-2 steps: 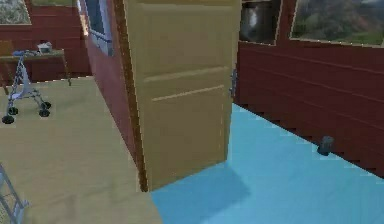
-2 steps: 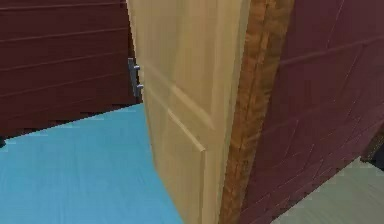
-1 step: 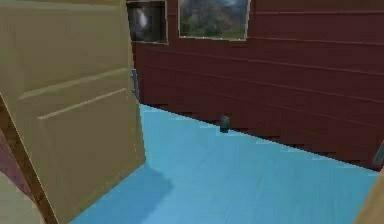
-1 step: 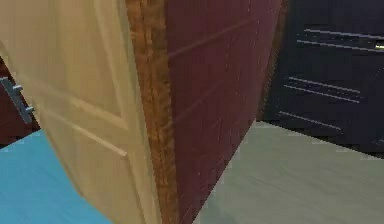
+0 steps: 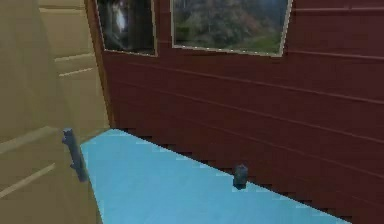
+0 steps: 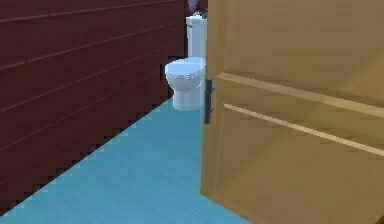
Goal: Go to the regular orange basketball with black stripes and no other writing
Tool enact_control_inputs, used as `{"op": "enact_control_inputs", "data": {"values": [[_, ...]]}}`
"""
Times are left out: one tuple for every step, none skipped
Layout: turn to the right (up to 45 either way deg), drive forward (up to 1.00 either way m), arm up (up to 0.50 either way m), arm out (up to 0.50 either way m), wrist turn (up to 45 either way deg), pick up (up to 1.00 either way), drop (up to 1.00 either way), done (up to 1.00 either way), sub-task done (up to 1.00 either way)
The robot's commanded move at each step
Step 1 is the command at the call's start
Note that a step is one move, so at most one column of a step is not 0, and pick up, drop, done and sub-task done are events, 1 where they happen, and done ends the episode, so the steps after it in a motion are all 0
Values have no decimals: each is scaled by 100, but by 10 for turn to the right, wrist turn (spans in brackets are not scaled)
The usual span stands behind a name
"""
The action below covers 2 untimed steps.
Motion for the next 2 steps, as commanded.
{"op": "enact_control_inputs", "data": {"values": [[0,85,0,0,0,0,0,0,0],[-450,0,0,0,0,0,0,0,0]]}}
